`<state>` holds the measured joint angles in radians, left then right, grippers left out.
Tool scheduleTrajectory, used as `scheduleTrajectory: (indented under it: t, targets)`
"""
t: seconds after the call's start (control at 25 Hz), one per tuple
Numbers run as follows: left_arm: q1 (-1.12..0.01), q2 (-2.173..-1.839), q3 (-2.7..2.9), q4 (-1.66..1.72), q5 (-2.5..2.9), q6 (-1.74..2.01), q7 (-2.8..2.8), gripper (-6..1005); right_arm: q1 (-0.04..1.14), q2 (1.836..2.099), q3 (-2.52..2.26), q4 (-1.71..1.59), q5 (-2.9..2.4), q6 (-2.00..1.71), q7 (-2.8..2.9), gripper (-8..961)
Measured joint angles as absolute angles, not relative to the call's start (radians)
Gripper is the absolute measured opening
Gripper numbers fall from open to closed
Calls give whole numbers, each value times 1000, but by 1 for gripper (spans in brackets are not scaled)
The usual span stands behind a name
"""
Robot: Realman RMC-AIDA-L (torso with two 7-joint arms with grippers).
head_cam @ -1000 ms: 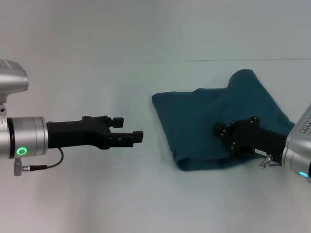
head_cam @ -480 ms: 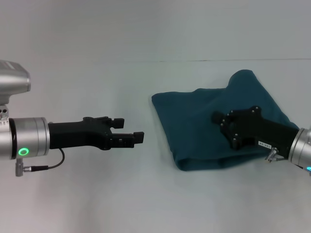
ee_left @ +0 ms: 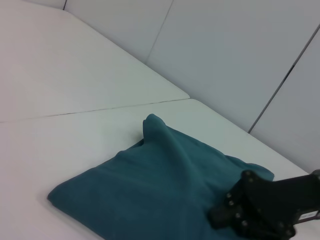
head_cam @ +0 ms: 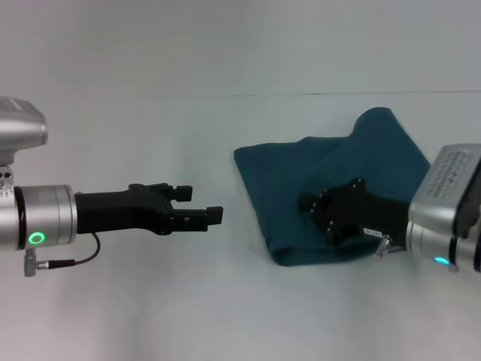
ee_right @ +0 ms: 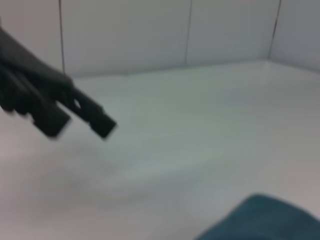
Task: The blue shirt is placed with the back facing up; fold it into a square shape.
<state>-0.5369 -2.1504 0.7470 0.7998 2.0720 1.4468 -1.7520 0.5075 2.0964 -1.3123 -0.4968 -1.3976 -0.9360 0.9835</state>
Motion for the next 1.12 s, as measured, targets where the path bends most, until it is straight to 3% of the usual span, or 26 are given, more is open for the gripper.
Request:
scheduleTrajectory:
  t: [0.68,0.84,1.12]
  targets:
    - [-542,-2154,749,797,2074,1445,-1754,919,489,2094,-1318,-527,-1418,-894,1041,-1]
    - [-558,-2152,750,772,2074,1429,-1778,910,425,2092,-1293,-664,-1420,-946,1116,7]
    - [-660,-2118,809,648,2140,1278,-2027,895,283,2084,-1197,-1087,-1592,-1034,1468,66]
